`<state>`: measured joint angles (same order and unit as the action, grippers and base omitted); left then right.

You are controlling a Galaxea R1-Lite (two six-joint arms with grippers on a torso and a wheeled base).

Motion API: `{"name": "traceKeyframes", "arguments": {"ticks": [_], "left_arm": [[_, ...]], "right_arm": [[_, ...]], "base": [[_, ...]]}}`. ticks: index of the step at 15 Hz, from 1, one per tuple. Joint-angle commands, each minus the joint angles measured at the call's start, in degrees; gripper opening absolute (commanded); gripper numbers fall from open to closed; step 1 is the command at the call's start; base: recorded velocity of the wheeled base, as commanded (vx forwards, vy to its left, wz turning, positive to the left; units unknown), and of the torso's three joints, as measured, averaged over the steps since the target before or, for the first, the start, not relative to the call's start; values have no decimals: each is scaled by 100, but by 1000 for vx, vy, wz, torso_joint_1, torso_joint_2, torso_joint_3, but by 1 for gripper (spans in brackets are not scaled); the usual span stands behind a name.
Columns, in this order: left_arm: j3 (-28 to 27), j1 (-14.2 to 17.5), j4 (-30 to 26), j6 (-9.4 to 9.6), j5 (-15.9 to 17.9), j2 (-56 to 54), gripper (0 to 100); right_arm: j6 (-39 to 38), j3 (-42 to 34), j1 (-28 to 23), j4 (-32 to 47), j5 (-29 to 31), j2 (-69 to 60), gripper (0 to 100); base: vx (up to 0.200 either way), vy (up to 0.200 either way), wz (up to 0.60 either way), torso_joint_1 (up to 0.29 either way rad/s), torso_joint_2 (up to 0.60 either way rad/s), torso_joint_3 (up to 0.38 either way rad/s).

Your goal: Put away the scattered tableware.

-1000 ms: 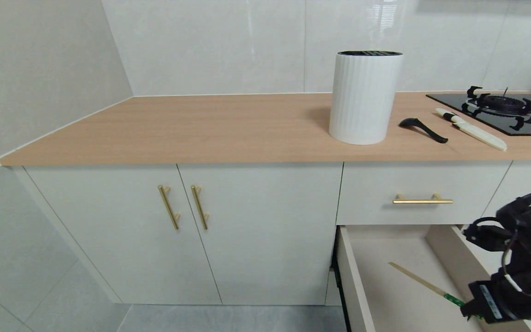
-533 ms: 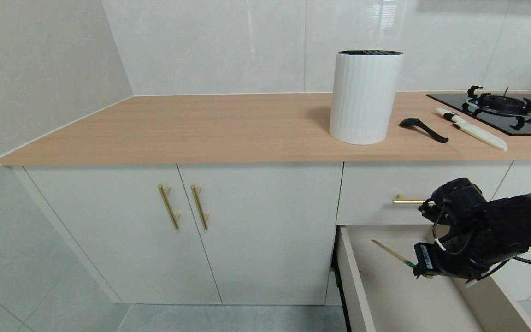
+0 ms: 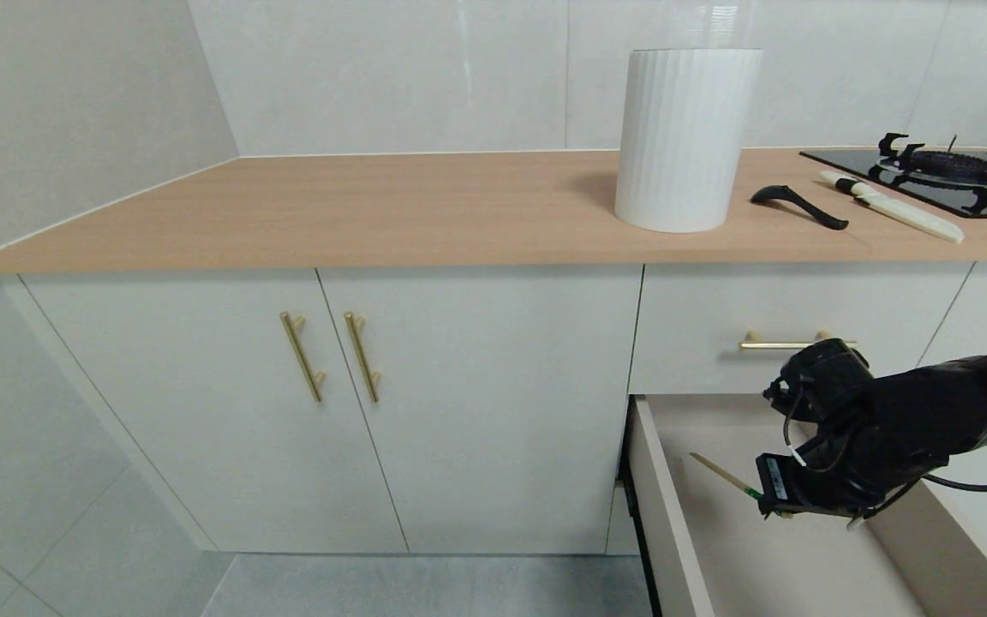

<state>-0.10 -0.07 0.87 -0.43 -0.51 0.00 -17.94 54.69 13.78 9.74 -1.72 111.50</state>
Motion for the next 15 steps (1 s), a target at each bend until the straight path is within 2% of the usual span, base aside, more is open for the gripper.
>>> {"name": "traceKeyframes", "arguments": {"ticks": [1, 4, 10, 13, 15], "left_arm": [[1, -1, 1, -1, -2, 0, 100], [1, -1, 1, -1, -2, 0, 100], [1, -1, 1, -1, -2, 0, 100], [1, -1, 1, -1, -2, 0, 100], [1, -1, 1, -1, -2, 0, 100]], "right_arm": [[1, -2, 2, -16, -4, -67, 0], [1, -63, 2, -174, -4, -233, 0], [37, -72, 117, -201, -13, 74, 0], [19, -143, 196, -684, 84, 575, 0], [45, -459, 240, -1370, 207, 918, 0]], "base": [[0, 0, 0, -27, 422, 388], [0, 0, 0, -22, 199, 176], [0, 0, 0, 0, 10, 7], [0, 0, 0, 0, 0, 0], [0, 0, 0, 0, 0, 0]]}}
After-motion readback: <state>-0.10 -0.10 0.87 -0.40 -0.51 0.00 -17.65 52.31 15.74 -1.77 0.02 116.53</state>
